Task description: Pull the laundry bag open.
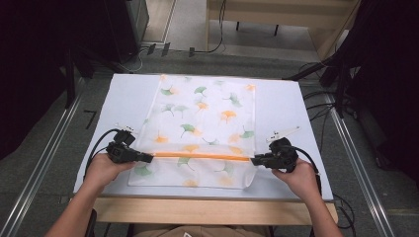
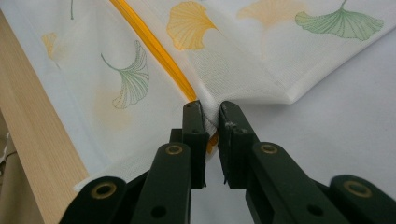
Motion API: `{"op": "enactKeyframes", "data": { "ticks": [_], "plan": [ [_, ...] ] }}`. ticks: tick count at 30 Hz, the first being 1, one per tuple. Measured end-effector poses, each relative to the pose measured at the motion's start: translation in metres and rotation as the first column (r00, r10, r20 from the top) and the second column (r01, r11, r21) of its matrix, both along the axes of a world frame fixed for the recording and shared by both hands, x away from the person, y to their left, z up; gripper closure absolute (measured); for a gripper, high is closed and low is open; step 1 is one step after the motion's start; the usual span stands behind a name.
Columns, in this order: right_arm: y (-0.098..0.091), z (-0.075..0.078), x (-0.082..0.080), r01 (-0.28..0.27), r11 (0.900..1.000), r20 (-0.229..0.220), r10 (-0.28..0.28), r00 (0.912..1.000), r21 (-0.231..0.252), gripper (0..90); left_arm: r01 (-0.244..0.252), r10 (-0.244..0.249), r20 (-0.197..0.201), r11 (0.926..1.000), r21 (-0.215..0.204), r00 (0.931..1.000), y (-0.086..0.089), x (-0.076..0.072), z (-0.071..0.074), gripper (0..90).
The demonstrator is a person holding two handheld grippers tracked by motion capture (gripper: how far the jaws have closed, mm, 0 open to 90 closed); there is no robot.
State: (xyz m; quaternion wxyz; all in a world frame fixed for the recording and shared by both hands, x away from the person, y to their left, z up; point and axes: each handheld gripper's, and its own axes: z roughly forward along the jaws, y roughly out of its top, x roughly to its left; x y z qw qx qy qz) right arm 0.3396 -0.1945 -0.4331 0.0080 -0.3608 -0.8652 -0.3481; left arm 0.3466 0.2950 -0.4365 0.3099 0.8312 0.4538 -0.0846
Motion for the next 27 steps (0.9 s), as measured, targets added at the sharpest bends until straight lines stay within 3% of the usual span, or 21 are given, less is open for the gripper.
{"op": "enactKeyframes", "data": {
  "ticks": [19,27],
  "plan": [
    [0.001,-0.001,0.0,-0.001,1.0,-0.003,0.001,1.0,-0.001,83.4,-0.016,0.016,-0.017,0.9999,0.0,0.9997,0.003,0.001,-0.001,90.0],
    [0.001,-0.001,0.0,-0.002,1.0,-0.004,0.002,1.0,-0.005,83.2,-0.039,0.04,-0.017,0.9991,0.017,0.9991,0.021,-0.003,0.0,90.0]
  ]
}}
